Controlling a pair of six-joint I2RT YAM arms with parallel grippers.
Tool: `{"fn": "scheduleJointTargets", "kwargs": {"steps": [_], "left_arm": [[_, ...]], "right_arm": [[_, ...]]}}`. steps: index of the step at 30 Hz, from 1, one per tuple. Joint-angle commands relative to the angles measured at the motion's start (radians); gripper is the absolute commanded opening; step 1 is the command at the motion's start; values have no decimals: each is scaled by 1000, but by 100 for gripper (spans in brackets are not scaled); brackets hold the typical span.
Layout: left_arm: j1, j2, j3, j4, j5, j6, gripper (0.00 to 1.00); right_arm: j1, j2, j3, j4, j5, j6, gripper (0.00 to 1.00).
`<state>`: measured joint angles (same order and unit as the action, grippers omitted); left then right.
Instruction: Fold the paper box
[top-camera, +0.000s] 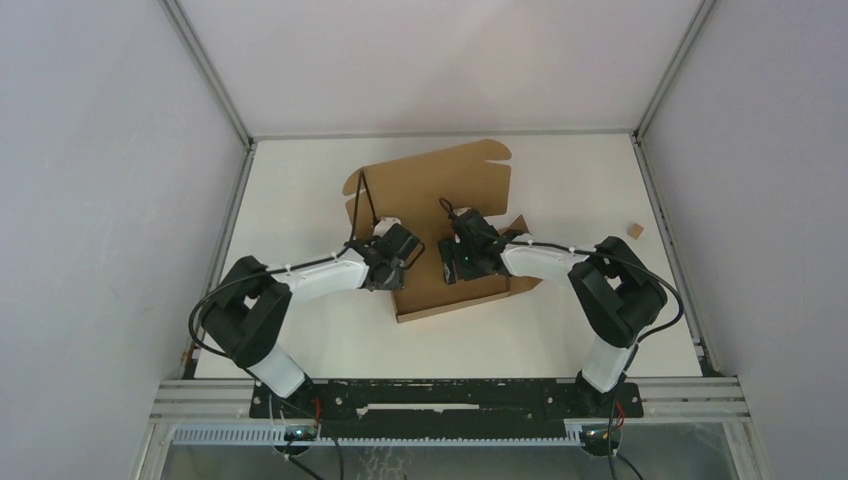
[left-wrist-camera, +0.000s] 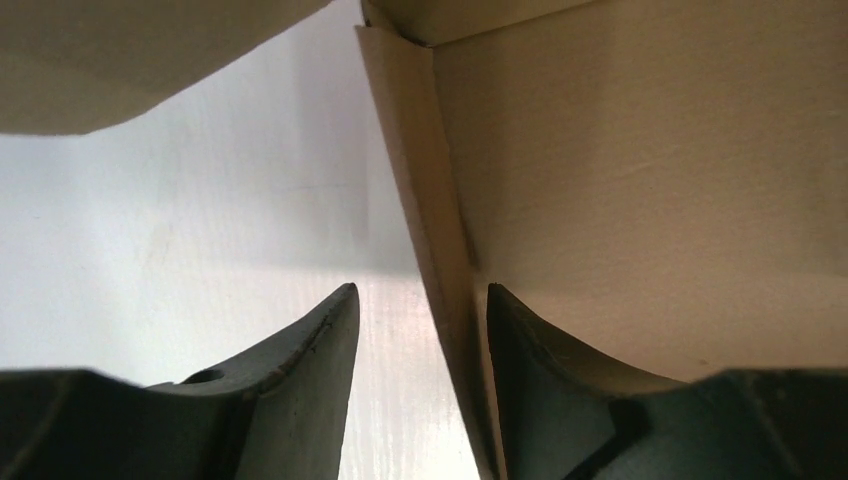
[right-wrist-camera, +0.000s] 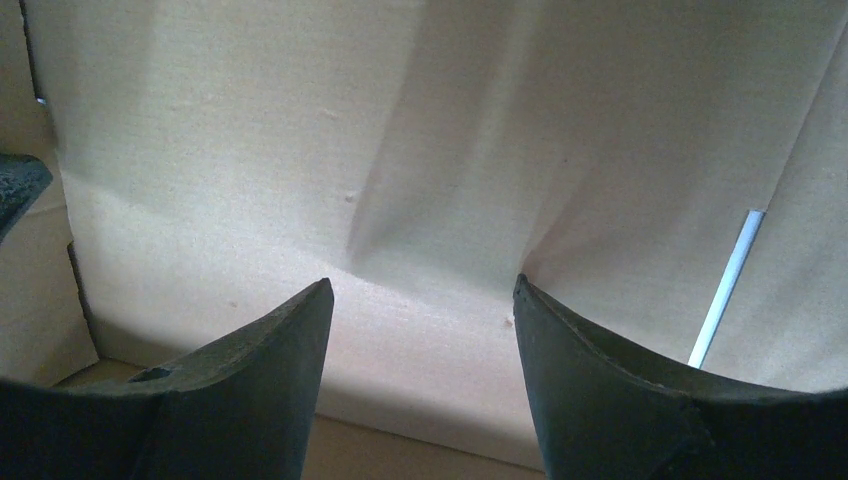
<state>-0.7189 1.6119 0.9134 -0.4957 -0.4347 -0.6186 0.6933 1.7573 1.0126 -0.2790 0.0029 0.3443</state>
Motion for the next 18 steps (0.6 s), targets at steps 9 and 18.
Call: {"fn": "scheduleJointTargets", "kwargs": {"steps": [9,18], "left_arm": [[5,19,32,99,9,47,53],[5,-15,37,128,-120,38,53]], "right_arm": [[-17,10,-35,-96,-16,-16,76],[-15,10,-39,-83,-34,-11,76]]}}
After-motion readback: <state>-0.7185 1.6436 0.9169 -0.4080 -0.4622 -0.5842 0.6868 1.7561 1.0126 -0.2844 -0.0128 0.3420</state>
